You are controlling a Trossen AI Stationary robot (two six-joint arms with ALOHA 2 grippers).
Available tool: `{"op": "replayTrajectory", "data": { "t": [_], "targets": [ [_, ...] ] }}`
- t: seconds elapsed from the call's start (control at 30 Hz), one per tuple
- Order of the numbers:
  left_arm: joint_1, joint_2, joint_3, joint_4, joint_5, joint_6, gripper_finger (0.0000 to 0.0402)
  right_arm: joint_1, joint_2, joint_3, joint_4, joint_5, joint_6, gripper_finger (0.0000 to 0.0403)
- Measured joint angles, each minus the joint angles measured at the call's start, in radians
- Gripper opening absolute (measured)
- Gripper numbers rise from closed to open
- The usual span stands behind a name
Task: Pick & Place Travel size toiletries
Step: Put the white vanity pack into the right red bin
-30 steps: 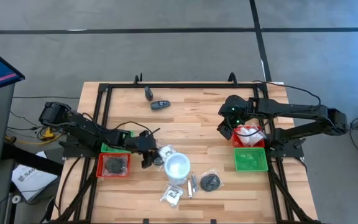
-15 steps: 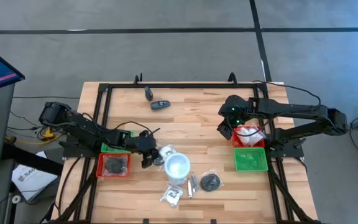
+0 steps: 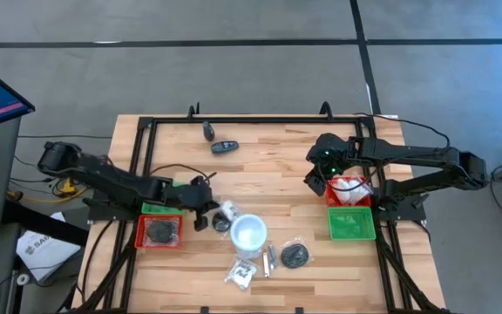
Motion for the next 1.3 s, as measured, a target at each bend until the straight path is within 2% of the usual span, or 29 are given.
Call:
{"op": "replayTrajectory", "data": {
  "t": [0.13, 0.5, 0.63, 0.97, 1.3],
  "targets": [
    [0.000, -0.074, 0.000, -0.003, -0.017, 0.002, 0.0000, 0.000, 0.000, 0.000, 0.002, 0.000, 0.000, 0.0082],
    [0.000, -0.259, 0.001, 0.003, -0.199, 0.053, 0.0000, 0.000, 0.000, 0.000, 0.059, 0.000, -0.001, 0.0082],
    [0.000, -0.306, 0.001, 0.053, -0.253, 0.063, 0.0000, 0.000, 0.000, 0.000, 0.074, 0.000, -0.001, 0.0082],
    [0.027, -0.322, 0.001, 0.286, -0.275, 0.127, 0.0000, 0.004, 0.000, 0.000, 0.200, 0.000, -0.048, 0.0082],
    [0.081, -0.321, 0.001, 0.432, -0.280, 0.128, 0.0000, 0.082, 0.000, 0.000, 0.405, 0.000, -0.169, 0.0082]
  ]
}}
